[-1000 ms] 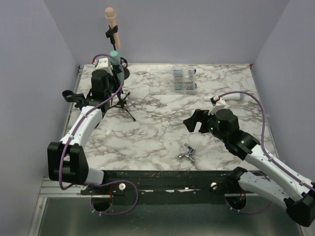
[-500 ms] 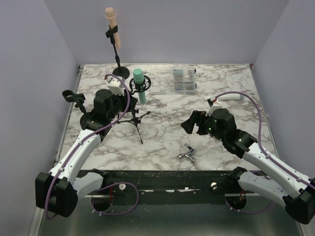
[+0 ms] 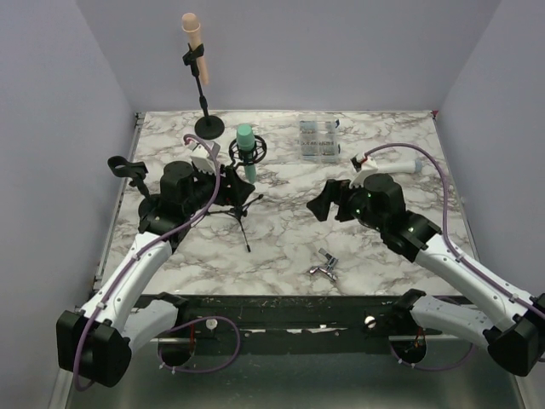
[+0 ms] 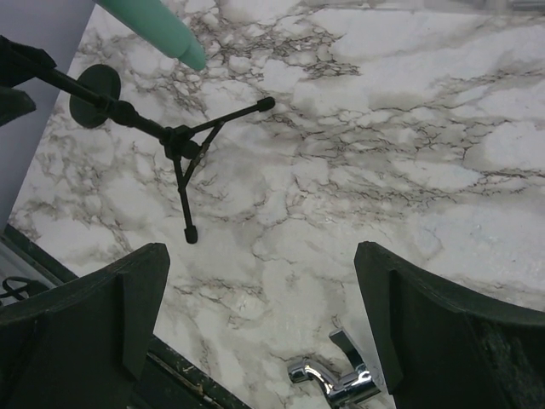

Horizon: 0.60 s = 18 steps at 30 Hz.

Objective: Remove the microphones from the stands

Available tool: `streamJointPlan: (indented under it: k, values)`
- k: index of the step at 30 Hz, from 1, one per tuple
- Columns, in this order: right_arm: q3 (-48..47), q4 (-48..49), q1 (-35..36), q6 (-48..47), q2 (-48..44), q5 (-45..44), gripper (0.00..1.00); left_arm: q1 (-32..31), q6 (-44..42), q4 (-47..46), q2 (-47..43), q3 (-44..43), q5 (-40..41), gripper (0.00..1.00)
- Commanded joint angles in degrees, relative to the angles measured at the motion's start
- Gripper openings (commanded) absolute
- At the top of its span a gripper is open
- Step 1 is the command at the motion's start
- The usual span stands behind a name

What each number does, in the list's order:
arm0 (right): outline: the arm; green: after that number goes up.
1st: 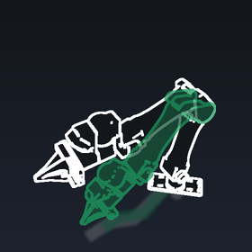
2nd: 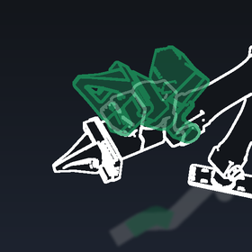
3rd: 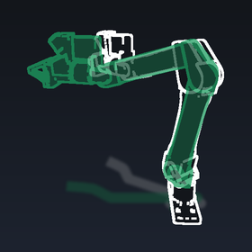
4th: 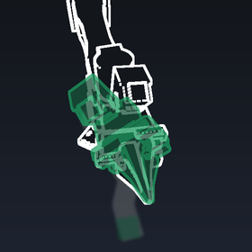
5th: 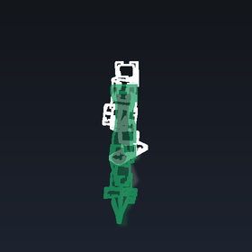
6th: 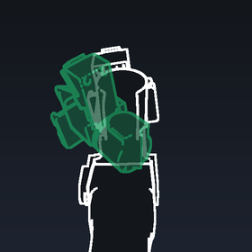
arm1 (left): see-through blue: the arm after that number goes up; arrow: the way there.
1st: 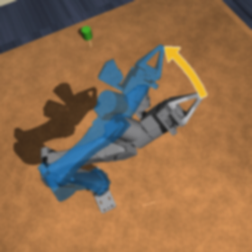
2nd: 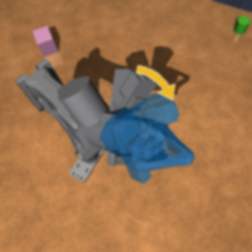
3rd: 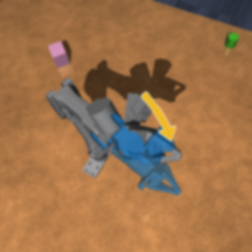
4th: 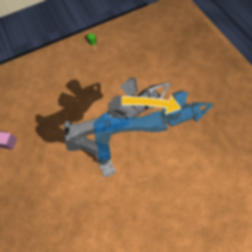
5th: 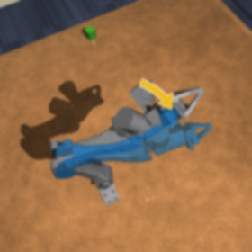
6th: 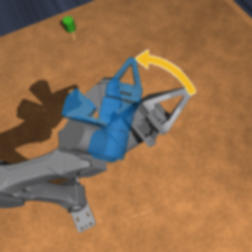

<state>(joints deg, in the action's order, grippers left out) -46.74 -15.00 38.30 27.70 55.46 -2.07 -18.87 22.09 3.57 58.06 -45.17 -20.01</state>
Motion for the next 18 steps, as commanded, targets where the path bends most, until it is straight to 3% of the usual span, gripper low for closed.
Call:
streamJointPlan:
  k: [1, 3, 9, 13, 18]
  values:
    - [-4.81, 2.81, 0.32, -3.70, 4.17, 1.49, 1.00, -0.29, -0.87, 4.28, -4.39, -1.24, -5.01, 0.91]
    - [-6.94, 4.44, 0.38, -4.93, 6.61, 3.75, 1.00, -0.29, -3.01, 7.61, -6.71, -2.87, -5.28, 0.98]
    - [-15.61, 6.96, 0.46, -4.85, 13.86, 7.29, 0.98, 0.23, -10.02, 19.97, -15.25, -8.71, 3.81, 0.98]
    - [-21.20, 8.34, 0.65, -4.35, 18.98, 8.25, 0.97, 0.44, -10.05, 18.07, -17.84, -13.78, 13.48, 0.98]
    - [-29.37, 8.77, 1.71, -3.28, 26.39, 7.98, 0.96, 0.58, -9.58, 12.37, -13.28, -21.38, 19.48, 0.98]
